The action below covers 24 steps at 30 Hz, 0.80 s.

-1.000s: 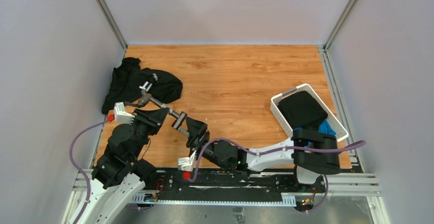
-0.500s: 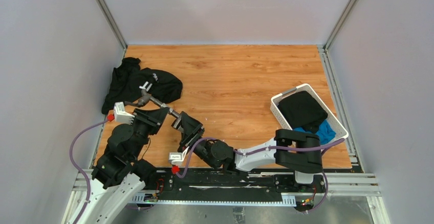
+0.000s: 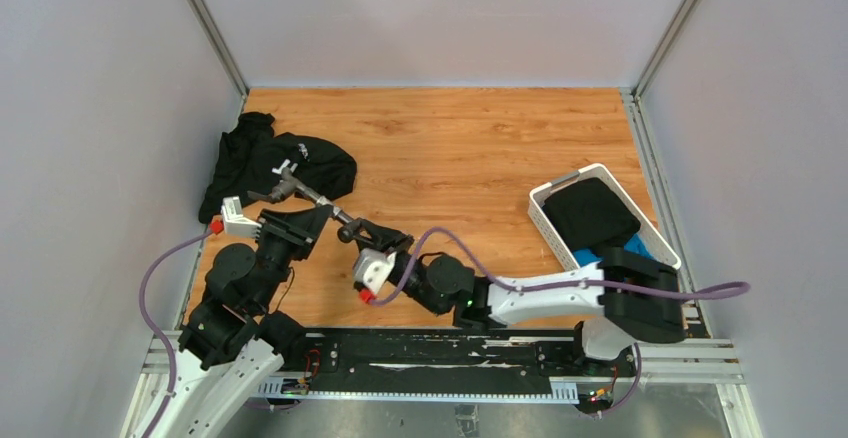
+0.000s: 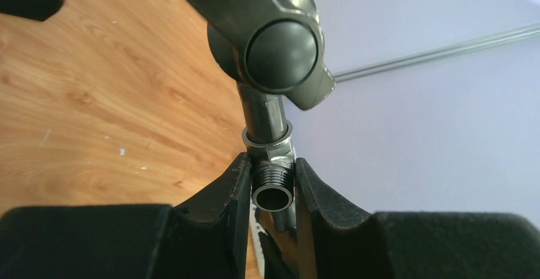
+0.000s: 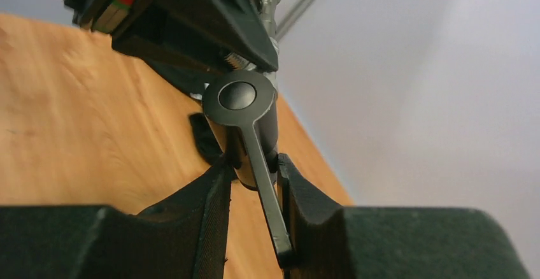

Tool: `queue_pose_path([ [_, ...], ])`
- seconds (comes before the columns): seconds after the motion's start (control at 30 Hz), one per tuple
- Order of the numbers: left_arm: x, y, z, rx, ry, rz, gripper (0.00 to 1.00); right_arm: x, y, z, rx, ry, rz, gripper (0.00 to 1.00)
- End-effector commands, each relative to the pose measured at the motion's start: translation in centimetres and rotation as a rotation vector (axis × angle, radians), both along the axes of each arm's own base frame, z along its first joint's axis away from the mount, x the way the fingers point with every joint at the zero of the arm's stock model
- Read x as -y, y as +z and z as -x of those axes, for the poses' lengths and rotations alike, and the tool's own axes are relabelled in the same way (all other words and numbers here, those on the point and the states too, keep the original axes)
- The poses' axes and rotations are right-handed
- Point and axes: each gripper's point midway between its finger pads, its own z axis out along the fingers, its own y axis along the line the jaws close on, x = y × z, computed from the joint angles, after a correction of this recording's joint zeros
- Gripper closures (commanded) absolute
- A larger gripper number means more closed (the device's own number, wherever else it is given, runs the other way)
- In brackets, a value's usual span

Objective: Install the water faucets
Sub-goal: Screw the water faucet onto the adaptor.

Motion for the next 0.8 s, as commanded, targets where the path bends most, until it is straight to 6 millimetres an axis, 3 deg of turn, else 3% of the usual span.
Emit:
queue_pose_path([
  [0.0, -0.1, 2.0, -0.2, 0.064, 0.007, 0.021, 1.00, 0.3, 2.8, 0.6, -0.524, 0.232, -0.327, 0.76],
  [0.13, -0.1, 1.9, -0.2, 0.063, 0.008, 0.018, 1.00, 1.2, 3.7, 0.2, -0.939, 0.443, -0.496, 0.77],
  [0.3, -0.2, 1.9, -0.3, 0.062, 0.013, 0.014, 1.00, 1.1, 4.9, 1.1, -1.260, 0.661, -0.595, 0.76],
  [0.5, -0.4, 1.9, -0.2, 0.062, 0.021, 0.014, 1.00, 0.4, 5.3, 2.5, -1.532, 0.813, -0.620, 0.56],
  [0.57, -0.5, 1.9, -0.1, 0.063, 0.026, 0.014, 1.00, 0.7, 4.6, 2.3, -1.572, 0.803, -0.606, 0.48],
  [0.67, -0.7, 2.0, -0.1, 0.064, 0.031, 0.011, 1.00, 1.7, 2.2, 1.3, -1.548, 0.646, -0.568, 0.32],
  [0.77, -0.8, 2.0, 0.0, 0.062, 0.032, 0.009, 1.00, 4.2, 0.2, -0.7, -1.351, 0.373, -0.461, 0.20],
])
